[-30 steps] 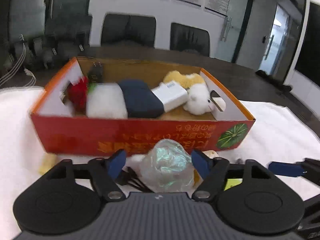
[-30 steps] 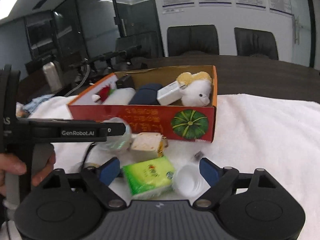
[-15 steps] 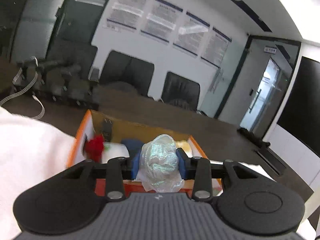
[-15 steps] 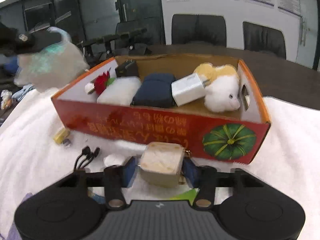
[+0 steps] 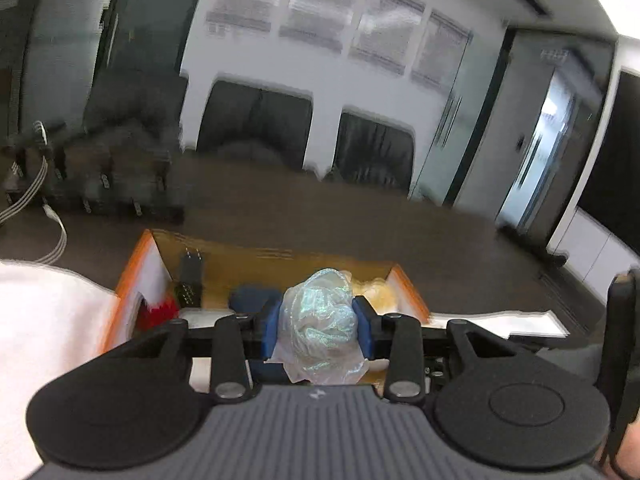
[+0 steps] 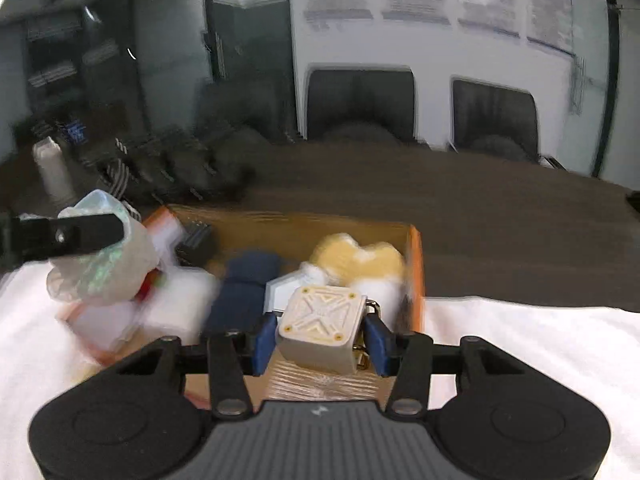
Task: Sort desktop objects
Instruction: 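Drop the bag and cube into the cardboard box, opening both tools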
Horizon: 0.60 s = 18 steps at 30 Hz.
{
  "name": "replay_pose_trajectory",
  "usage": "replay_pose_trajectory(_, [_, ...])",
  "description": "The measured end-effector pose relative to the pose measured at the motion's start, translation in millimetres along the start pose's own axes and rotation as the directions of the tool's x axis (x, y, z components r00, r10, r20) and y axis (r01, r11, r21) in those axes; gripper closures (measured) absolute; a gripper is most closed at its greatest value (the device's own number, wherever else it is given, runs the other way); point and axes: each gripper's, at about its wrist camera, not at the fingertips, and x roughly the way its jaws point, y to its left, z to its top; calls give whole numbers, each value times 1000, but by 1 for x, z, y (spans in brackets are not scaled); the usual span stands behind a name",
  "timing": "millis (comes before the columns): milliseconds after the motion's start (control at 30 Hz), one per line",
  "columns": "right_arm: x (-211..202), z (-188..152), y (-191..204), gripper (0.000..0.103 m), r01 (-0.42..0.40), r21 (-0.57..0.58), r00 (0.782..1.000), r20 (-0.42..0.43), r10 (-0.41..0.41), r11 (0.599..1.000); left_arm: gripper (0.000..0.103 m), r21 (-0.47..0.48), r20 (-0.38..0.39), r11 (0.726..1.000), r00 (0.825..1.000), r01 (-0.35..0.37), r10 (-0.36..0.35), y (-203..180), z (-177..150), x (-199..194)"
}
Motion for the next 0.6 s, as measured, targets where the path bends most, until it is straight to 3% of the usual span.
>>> replay_pose_trajectory(133, [43, -8, -4, 57, 44, -46, 989, -137, -50, 998, 64, -31, -133, 998, 990, -61, 57, 5, -14, 66])
replay_pose_trajectory(200, [51, -10, -5, 57, 4, -54, 987, -159, -13, 999, 64, -70, -188, 997, 982, -35, 21, 11, -23, 83])
replay_pose_trajectory(300, [53, -10, 3, 57, 14, -87, 982, -185, -30, 996, 60, -57, -247, 998, 969, 3, -17, 8, -32, 94])
replay_pose_trajectory(333, [53, -8, 3, 57, 18, -87, 980, -197, -35, 996, 57, -43, -265, 999, 964, 4, -15, 5, -34, 95])
replay_pose_trajectory(400, [54, -7, 2, 58, 5, -86, 976, -215, -23, 996, 33, -38, -301, 999, 953, 10, -21, 2, -32, 96])
replay_pose_trajectory(600, [26, 1, -19, 39, -41, 16, 984, -174, 43, 999, 20, -36, -244, 999, 970, -13, 4, 8, -3, 67])
